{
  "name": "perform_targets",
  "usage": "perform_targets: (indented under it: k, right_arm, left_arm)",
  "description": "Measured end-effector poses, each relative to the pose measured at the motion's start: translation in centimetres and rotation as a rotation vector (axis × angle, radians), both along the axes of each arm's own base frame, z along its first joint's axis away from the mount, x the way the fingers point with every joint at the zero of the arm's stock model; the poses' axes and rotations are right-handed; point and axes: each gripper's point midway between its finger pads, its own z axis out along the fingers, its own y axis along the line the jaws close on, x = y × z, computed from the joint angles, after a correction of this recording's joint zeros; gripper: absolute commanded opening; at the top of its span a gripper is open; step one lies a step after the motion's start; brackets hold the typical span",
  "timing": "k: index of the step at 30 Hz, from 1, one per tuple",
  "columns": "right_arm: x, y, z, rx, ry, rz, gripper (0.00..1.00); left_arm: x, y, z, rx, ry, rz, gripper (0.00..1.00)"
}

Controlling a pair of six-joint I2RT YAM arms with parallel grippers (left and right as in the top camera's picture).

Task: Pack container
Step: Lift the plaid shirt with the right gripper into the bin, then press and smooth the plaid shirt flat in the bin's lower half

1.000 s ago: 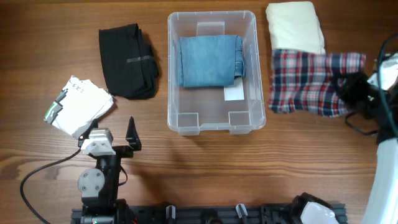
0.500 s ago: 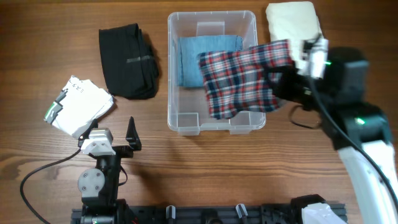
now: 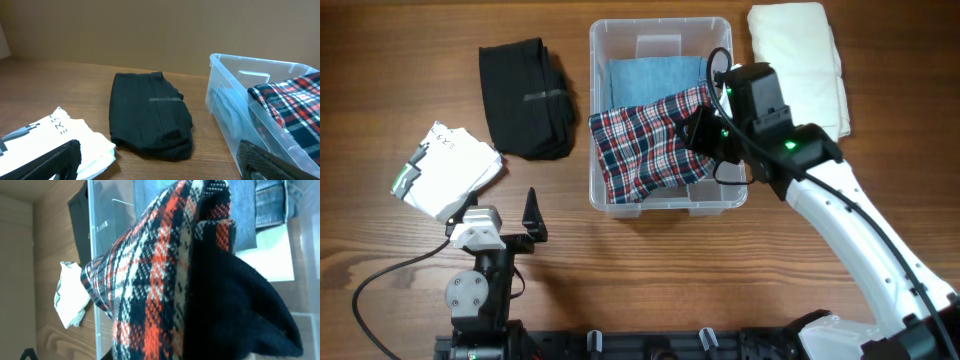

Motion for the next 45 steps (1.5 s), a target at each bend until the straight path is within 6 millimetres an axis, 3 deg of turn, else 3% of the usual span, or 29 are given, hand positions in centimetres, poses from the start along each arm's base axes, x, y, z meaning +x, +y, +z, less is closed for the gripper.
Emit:
perform_targets:
  k: [17, 22, 31, 43, 45]
  right_arm:
    - [-0.4, 0.4, -0.3, 0.027, 0.049, -0.061, 0.04]
    - [-0.2, -1.0, -1.4, -0.075, 0.037, -0.075, 0.04]
    - [0.3, -1.1, -4.6, -0.126, 0.106, -0.084, 0.04]
    - [-0.1, 0.6, -6.0, -0.1, 0.172, -0.142, 0.04]
    - [-0.2, 0.7, -6.1, -0.108, 0.168, -0.148, 0.1]
  left_arm:
    - [0.0, 0.0, 0.0, 0.0, 0.0, 0.0, 1.0]
    - [0.0, 0.0, 0.0, 0.0, 0.0, 0.0, 1.0]
    - [0.0, 0.0, 0.0, 0.0, 0.0, 0.0, 1.0]
    - [0.0, 0.0, 0.0, 0.0, 0.0, 0.0, 1.0]
    - [0.0, 0.0, 0.0, 0.0, 0.0, 0.0, 1.0]
